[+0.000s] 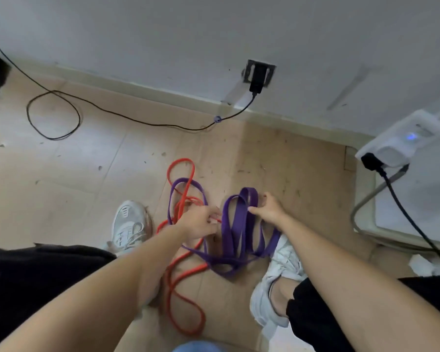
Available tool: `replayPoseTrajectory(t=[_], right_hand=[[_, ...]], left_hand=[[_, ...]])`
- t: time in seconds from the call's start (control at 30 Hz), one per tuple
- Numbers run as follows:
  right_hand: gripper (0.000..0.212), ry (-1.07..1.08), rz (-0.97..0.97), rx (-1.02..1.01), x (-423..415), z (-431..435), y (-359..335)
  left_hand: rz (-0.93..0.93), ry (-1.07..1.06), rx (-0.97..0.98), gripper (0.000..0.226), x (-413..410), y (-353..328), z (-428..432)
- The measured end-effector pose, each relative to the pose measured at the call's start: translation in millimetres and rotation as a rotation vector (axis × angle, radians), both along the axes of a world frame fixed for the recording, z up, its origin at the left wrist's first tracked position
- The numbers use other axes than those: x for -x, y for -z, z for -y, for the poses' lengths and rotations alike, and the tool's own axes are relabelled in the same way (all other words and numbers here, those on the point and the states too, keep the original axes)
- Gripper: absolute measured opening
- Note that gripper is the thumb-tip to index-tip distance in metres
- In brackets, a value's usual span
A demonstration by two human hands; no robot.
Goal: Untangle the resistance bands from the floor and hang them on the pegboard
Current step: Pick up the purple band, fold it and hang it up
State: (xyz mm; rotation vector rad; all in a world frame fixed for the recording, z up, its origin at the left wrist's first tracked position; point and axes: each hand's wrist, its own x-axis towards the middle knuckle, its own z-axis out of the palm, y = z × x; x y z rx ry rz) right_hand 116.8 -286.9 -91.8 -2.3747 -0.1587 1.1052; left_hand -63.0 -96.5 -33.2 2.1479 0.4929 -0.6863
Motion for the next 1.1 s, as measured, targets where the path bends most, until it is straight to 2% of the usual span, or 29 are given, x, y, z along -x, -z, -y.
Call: replayPoseTrajectory(t=[0.07, 0.13, 0.17, 0.27, 0.4, 0.5, 0.6, 0.67, 0.87, 1.0, 1.1], right_hand=[[0.057, 0.141, -0.04, -0.024, 14, -7, -10], [0.018, 0.233, -0.121, -0.066, 19, -13, -16], [0.009, 0.247, -0.16, -0.095, 18, -17, -24], [0.022, 0.292, -0.253, -0.163, 7, -22, -40], [0.022, 0.396, -0.265, -0.268, -17, -31, -74], [0.02, 0.338, -0.243, -0.322, -30, -37, -114], [0.016, 0.155, -0.063, -0.317, -45, -41, -155], [0.022, 0.032, 0.099, -0.287, -55, -43, -182], [0.031, -0.201, 0.419, -0.177, -86, -38, -253], [0.037, -0.253, 0.514, -0.126, -103, -36, -288], [0.036, -0.277, 0.535, -0.197, -98, -41, -319]], left_hand=[[0.012, -0.102, 0.04, 0.052, 4, 21, 20], [-0.015, -0.176, 0.051, 0.053, 5, 35, 36], [-0.05, -0.202, 0.069, 0.051, 5, 40, 41], [-0.136, -0.312, 0.167, 0.042, 2, 54, 50], [-0.175, -0.363, 0.268, 0.036, -5, 53, 49], [-0.155, -0.591, 0.447, 0.032, -6, 41, 56], [-0.061, -0.85, 0.55, 0.026, -12, 14, 55], [0.035, -0.911, 0.528, 0.024, -20, -11, 42], [0.35, -0.713, 0.274, 0.032, -52, -114, -18], [0.574, -0.492, 0.128, 0.035, -70, -199, -49], [0.683, -0.365, 0.05, 0.034, -82, -260, -61]])
